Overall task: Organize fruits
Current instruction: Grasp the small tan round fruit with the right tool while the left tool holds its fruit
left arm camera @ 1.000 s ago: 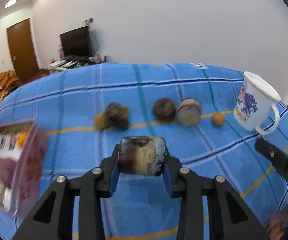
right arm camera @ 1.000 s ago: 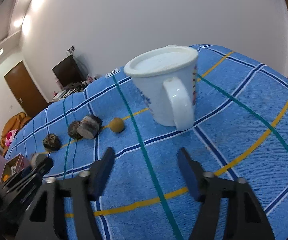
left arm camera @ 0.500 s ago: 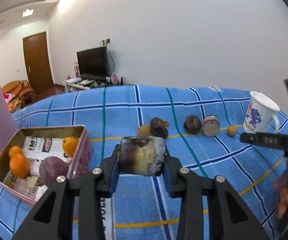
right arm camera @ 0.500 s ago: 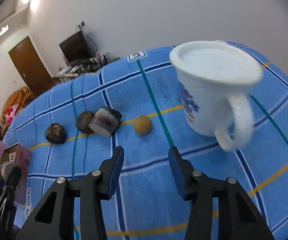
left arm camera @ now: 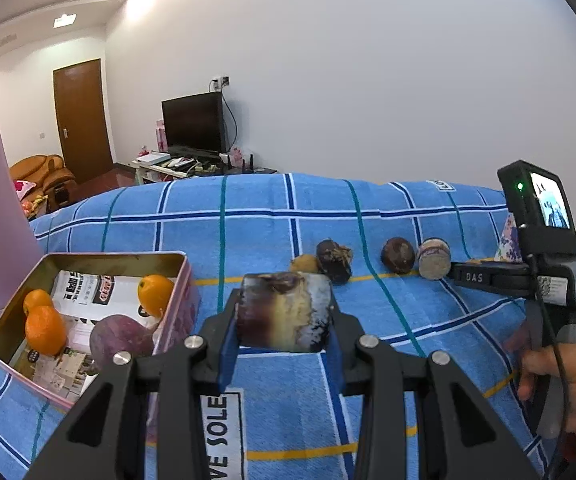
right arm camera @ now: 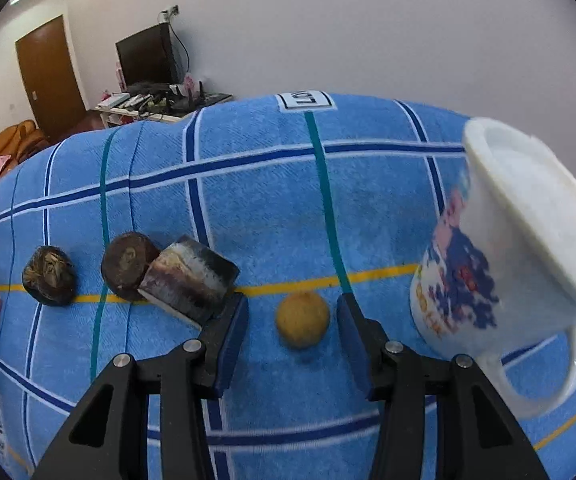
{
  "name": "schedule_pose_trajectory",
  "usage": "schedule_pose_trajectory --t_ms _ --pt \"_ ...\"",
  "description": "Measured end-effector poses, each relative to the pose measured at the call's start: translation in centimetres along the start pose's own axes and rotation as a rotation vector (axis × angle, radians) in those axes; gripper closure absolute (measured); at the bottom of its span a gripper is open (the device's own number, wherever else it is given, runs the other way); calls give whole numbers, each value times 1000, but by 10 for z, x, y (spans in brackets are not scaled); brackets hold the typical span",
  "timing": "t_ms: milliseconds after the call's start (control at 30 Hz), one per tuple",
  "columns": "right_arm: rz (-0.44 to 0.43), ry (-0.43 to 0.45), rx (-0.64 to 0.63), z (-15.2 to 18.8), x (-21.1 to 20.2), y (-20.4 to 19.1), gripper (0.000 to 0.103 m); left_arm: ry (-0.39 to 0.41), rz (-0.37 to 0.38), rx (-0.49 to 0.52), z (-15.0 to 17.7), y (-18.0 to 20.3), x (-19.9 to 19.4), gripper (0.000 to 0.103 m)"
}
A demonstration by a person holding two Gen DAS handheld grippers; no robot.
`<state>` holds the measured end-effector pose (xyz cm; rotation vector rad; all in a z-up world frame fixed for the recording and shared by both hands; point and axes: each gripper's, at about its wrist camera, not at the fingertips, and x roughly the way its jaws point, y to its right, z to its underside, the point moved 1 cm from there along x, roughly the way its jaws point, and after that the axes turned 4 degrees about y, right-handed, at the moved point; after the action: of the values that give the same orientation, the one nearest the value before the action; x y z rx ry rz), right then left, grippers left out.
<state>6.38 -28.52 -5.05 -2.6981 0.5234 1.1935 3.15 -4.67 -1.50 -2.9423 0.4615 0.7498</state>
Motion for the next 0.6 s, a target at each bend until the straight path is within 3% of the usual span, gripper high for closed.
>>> schedule_pose_trajectory --t_ms 67,233,433,600 --pt "-12 5 9 0 -1 4 76 2 0 0 0 0 0 64" --pt "-36 33 48 13 -18 18 76 -1 -11 2 1 0 3 64" --pt "-258 167 136 30 -70 14 76 21 -17 -19 0 -5 0 64" --pt "-338 243 153 43 -109 -12 76 36 -24 -38 2 -10 -5 64"
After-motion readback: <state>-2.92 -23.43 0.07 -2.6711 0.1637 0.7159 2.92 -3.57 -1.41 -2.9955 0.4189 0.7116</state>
